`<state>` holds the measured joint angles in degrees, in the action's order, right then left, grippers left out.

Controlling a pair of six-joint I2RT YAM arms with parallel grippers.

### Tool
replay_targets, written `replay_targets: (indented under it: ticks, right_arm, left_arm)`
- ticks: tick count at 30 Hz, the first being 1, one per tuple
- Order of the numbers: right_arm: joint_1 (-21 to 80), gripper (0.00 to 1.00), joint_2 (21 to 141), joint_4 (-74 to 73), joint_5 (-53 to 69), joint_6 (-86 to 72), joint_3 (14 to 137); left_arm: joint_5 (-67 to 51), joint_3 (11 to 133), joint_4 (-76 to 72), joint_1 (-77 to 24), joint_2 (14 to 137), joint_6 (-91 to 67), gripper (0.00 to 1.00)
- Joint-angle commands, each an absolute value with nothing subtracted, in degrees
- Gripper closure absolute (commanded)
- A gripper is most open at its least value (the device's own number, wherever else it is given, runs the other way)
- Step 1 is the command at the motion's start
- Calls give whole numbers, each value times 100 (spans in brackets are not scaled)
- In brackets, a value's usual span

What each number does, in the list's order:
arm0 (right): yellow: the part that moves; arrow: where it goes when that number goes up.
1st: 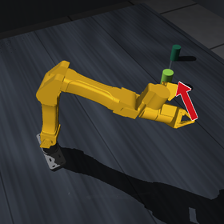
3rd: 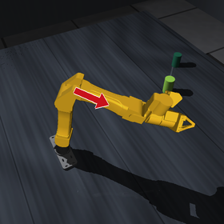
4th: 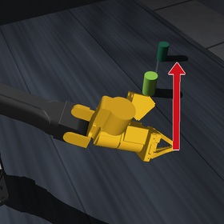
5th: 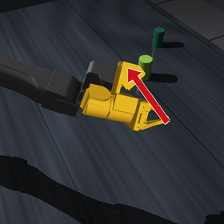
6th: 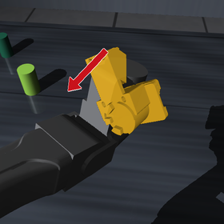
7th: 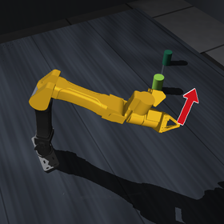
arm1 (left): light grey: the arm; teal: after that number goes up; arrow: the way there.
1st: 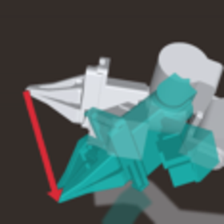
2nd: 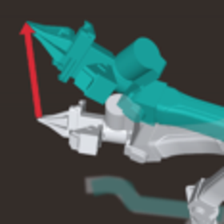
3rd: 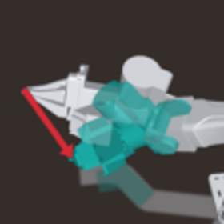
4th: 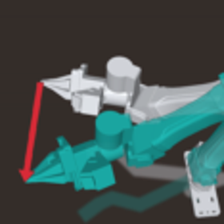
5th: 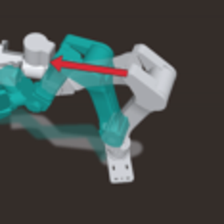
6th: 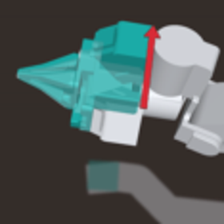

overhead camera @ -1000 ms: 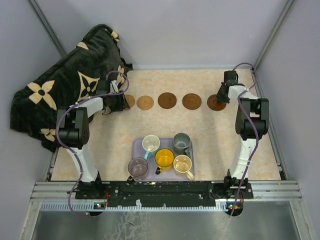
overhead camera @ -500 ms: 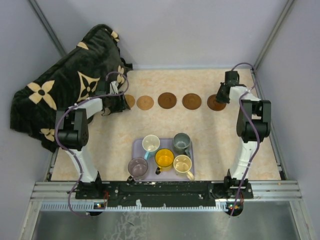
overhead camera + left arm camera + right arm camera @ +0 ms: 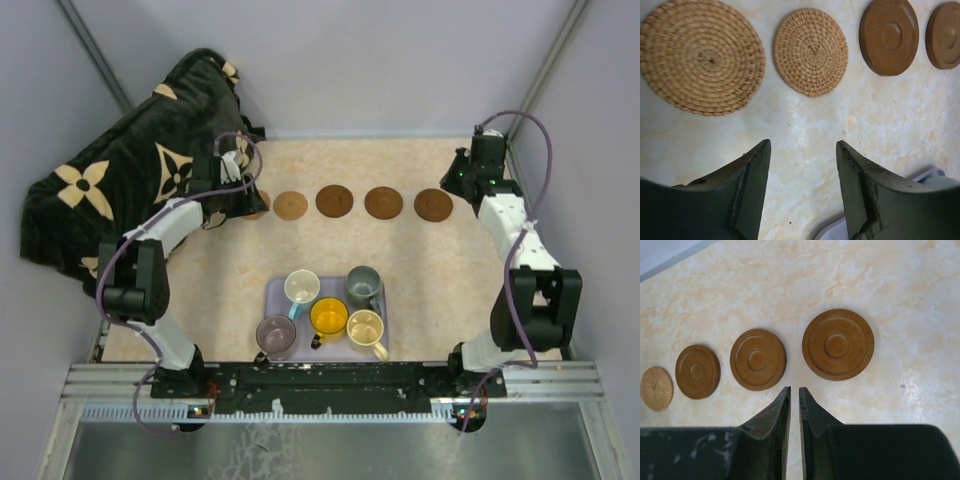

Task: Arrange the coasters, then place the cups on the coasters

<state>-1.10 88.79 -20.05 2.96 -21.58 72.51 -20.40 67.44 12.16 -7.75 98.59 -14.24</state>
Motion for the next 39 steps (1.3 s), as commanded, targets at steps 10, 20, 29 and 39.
replay_targets:
  ticks: [10, 20, 29, 39]
  right_arm:
    - [-43, 84, 6267, -2479, -41, -2050, 5834]
    - [-45, 84, 5815, -2616, -10, -2254, 5678]
    - [-40, 84, 5705, -2740, -60, -2268, 5725]
    - [-39, 83, 5700, -2813, -114, -2268, 5736]
  left_arm:
    - [-1956, 6869, 1274, -1339, 10522, -1317, 39]
    - [-1974, 7238, 1200, -1485, 11121, -1327, 39]
    - [-2016, 7740, 1204, -1485, 11644, -1329, 39]
    - [-2115, 7902, 1147, -1485, 11951, -1365, 39]
